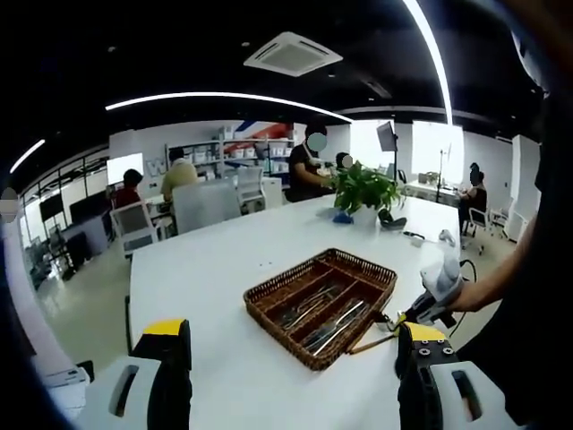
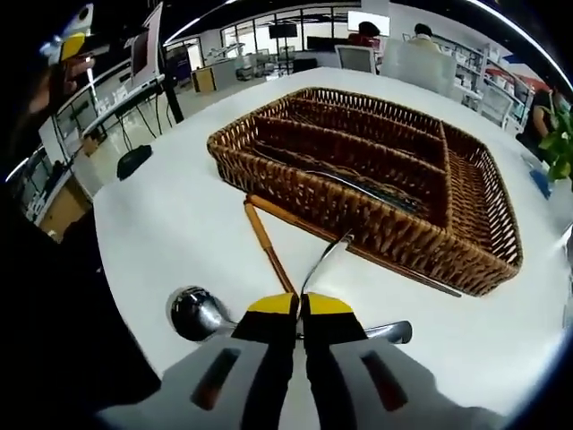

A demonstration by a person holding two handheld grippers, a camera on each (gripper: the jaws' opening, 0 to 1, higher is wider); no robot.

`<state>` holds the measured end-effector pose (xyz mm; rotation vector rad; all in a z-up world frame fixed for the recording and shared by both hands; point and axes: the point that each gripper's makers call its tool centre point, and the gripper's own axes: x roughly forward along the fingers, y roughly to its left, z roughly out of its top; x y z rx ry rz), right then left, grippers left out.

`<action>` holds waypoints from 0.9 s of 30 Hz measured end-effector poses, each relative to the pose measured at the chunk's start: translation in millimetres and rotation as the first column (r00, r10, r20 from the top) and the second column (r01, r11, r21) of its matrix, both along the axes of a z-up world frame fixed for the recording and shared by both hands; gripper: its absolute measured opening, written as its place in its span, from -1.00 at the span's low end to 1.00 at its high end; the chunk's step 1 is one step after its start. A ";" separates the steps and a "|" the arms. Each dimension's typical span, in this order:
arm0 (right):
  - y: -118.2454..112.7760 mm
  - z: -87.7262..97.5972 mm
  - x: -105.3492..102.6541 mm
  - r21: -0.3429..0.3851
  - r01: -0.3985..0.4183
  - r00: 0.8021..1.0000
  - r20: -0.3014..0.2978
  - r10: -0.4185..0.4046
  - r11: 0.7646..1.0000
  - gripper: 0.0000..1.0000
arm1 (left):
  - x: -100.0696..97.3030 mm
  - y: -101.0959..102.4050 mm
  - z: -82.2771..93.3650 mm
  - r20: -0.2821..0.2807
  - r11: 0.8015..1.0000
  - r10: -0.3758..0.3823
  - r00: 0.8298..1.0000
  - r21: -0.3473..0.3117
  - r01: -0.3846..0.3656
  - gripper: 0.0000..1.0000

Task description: Arrange the knives, forks, and spoons in their matching storage slots by inserting each utensil handle-first until every utensil is classified and aligned in the correct compartment

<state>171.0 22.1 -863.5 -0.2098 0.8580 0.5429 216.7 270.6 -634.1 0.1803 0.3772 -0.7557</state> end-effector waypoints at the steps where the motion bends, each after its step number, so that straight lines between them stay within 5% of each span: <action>1: -1.6 -0.6 0.5 0.002 0.012 1.000 -0.004 -0.012 1.000 -1.00 | 0.2 0.6 0.2 0.000 1.000 0.003 1.000 0.000 -0.003 1.00; 3: -7.8 -0.9 -1.1 0.026 0.067 0.997 -0.037 -0.066 0.997 -1.00 | -0.4 0.1 1.0 0.000 1.000 0.006 1.000 0.001 -0.006 1.00; 19: -18.1 21.2 -5.4 0.065 0.034 0.999 -0.008 -0.033 0.997 -1.00 | -3.5 -19.7 8.1 0.008 1.000 -0.009 1.000 0.005 0.009 1.00; 27: -16.9 46.2 4.4 0.106 0.042 0.999 0.029 -0.045 0.993 -1.00 | -4.4 -24.4 10.6 0.009 1.000 -0.013 1.000 0.003 0.013 1.00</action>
